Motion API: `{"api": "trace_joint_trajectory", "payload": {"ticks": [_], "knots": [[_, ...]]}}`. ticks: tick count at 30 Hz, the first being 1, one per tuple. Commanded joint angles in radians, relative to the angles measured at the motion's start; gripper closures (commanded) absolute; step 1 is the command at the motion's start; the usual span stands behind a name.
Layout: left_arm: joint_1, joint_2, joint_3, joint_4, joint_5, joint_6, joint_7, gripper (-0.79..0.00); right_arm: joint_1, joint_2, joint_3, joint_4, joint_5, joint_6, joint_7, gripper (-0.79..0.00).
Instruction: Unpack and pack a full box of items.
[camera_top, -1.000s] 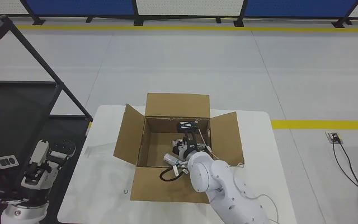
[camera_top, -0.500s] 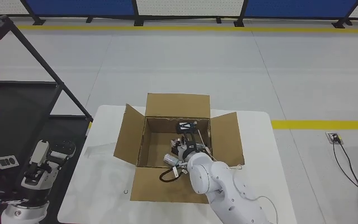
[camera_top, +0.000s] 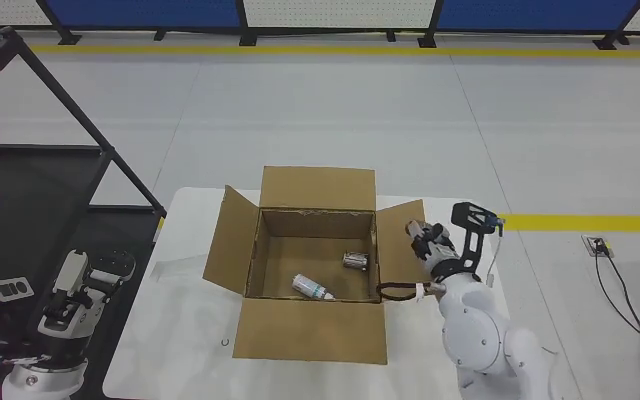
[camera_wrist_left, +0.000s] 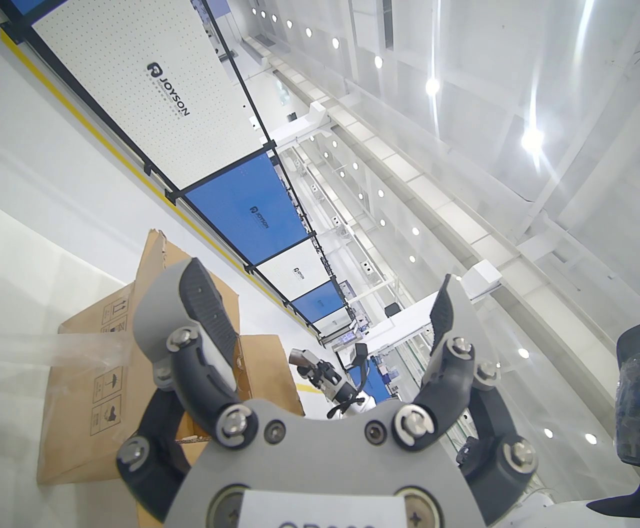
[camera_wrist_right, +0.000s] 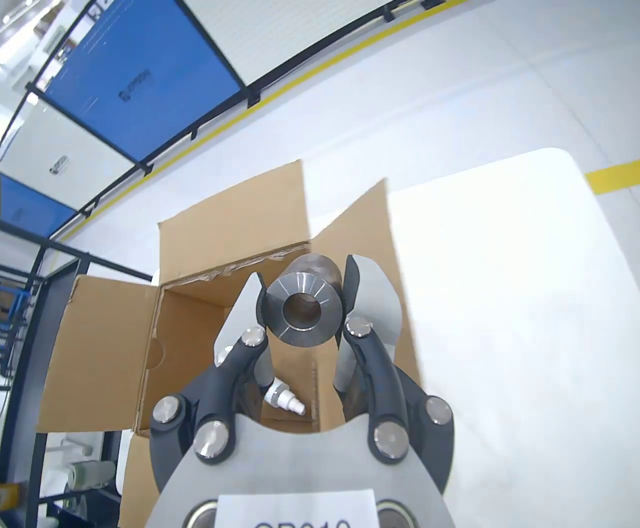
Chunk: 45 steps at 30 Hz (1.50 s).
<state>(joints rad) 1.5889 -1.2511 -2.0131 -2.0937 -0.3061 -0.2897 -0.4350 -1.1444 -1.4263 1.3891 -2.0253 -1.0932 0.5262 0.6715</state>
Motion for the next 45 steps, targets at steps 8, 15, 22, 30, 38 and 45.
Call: {"api": "trace_joint_trajectory", "payload": {"ticks": [8,15,22,30,38,45], "knots": [[0.000,0.000,0.000,0.000,0.000,0.000,0.000,-0.785,0.014,0.016,0.178,0.151,0.007,0.046,0.089,0.000],[0.000,0.000,0.000,0.000,0.000,0.000,0.000,-0.785,0.107,0.027,0.262,0.399,0.058,0.012,0.116,0.000],[0.000,0.000,0.000,0.000,0.000,0.000,0.000,-0.785,0.188,0.040,0.267,0.597,0.024,-0.021,0.156,0.000],[0.000,0.000,0.000,0.000,0.000,0.000,0.000,-0.785,0.253,0.051,0.232,0.704,-0.055,-0.027,0.233,0.000],[0.000,0.000,0.000,0.000,0.000,0.000,0.000,-0.785,0.303,0.054,0.198,0.781,-0.098,-0.013,0.276,0.000],[0.000,0.000,0.000,0.000,0.000,0.000,0.000,-0.785,0.331,0.055,0.184,0.831,-0.093,-0.014,0.282,0.000]]}}
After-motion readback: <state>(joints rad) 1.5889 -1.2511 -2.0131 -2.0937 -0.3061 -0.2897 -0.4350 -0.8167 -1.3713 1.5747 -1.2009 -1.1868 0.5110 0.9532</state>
